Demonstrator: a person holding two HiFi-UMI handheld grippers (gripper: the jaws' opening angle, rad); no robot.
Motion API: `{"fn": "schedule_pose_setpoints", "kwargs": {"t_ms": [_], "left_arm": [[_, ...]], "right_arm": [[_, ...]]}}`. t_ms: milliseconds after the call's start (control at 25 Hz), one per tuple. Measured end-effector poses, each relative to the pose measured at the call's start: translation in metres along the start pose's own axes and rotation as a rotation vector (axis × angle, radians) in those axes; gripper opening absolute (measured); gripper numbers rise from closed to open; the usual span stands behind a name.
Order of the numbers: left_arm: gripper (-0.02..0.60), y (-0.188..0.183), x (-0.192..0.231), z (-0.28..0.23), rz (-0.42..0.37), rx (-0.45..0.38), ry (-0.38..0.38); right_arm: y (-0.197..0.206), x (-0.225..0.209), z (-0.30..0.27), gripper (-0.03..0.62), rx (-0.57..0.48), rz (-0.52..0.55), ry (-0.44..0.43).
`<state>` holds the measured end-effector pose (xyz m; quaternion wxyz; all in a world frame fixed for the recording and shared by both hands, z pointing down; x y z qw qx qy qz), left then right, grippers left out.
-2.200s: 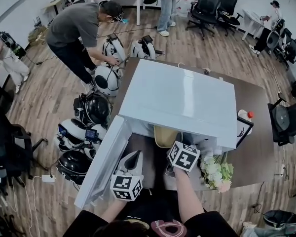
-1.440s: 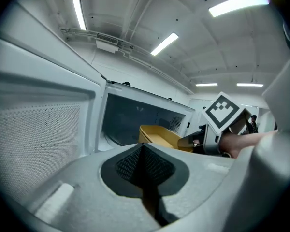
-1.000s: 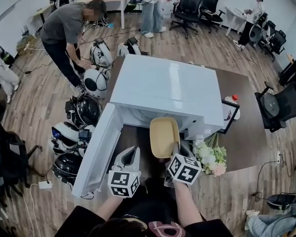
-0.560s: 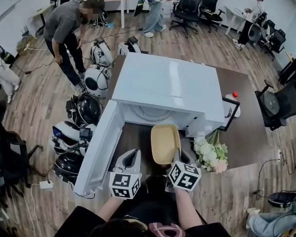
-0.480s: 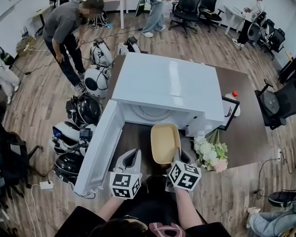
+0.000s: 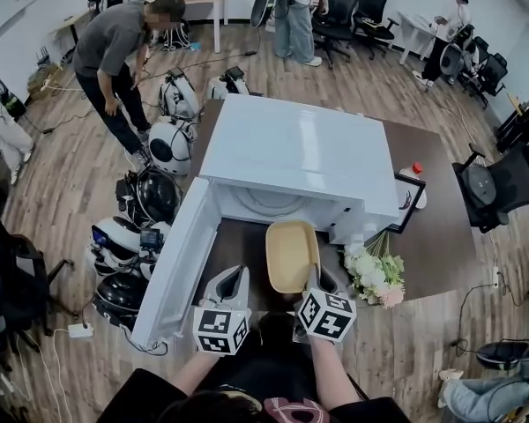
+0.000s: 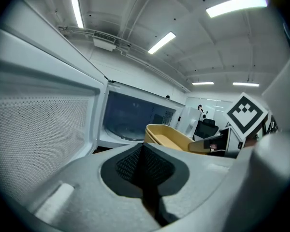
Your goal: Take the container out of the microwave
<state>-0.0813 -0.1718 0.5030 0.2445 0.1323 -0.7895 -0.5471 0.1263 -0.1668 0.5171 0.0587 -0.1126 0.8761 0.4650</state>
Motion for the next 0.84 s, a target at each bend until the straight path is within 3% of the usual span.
{"fn": "schedule_pose_setpoints", "kwargs": {"t_ms": [840], "left_arm": [[0.009, -0.005, -0.006, -0.007, -0.003, -0.01, -0.005]], "right_arm": [[0.003, -0.013, 0.005, 0.032, 0.015, 0.012, 0.008]]}}
Point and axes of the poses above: the fingertips, and each gripper's own axes: z backward along the fingers, x to its left, y out of its underside, the point moved 6 cm from there along z, backward along the fingers, and after that the axes turned 2 degrees about y, right-handed, at the moved point
